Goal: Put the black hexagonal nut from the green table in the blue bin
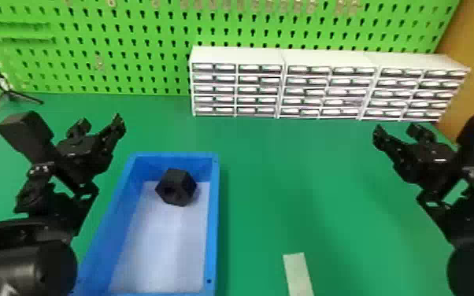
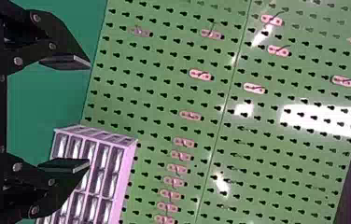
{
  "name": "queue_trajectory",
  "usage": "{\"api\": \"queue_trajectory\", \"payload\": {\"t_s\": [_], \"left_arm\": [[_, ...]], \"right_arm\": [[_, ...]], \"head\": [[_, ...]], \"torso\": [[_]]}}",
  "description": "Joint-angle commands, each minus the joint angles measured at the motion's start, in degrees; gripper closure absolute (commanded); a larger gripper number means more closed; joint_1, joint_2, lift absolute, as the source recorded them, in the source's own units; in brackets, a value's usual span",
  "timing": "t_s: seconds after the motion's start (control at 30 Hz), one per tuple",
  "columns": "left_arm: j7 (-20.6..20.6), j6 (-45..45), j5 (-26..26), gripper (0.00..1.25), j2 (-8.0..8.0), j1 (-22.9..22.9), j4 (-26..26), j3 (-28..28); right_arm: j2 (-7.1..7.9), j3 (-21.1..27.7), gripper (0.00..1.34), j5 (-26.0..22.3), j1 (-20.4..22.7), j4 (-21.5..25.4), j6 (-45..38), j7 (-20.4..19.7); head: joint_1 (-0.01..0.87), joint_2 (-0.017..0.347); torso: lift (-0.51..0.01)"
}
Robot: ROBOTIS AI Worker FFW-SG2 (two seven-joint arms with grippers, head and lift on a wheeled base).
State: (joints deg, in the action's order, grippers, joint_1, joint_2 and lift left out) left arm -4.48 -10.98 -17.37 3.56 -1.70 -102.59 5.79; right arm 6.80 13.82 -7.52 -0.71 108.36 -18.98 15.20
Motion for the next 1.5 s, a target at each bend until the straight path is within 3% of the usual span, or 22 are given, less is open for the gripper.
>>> {"api": "queue_trajectory", "payload": {"t_s": [0.0, 0.37, 0.87, 1.17, 1.47], "left_arm": [[0.0, 0.0, 0.4, 0.50, 0.04, -0.1, 0.0, -0.1], [0.0, 0.0, 0.9, 0.50, -0.04, 0.7, -0.1, -0.4], [0.0, 0.2, 1.6, 0.50, -0.04, 0.1, -0.5, -0.1], [0.0, 0.7, 1.8, 0.50, -0.04, -0.1, -0.6, -0.3], [0.0, 0.7, 3.3, 0.50, -0.04, -0.4, -1.5, -0.4]], "right_arm": [[-0.30, -0.5, 0.51, 0.2, -0.2, -0.2, 0.0, 0.0], [0.32, -0.4, 0.51, -0.4, 0.6, -0.2, -0.2, 0.0], [-0.12, 0.7, 0.51, -0.3, 0.2, -0.2, -0.2, 0.0], [0.58, 0.6, 0.51, -0.3, -0.5, -0.2, -0.2, 0.0], [-0.56, 1.5, 0.51, -0.2, -0.7, -0.2, -0.2, 0.0]], "head": [[0.692, 0.008], [0.692, 0.008], [0.692, 0.008], [0.692, 0.008], [0.692, 0.008]], "torso": [[-0.097], [-0.097], [-0.097], [-0.097], [-0.097]]}}
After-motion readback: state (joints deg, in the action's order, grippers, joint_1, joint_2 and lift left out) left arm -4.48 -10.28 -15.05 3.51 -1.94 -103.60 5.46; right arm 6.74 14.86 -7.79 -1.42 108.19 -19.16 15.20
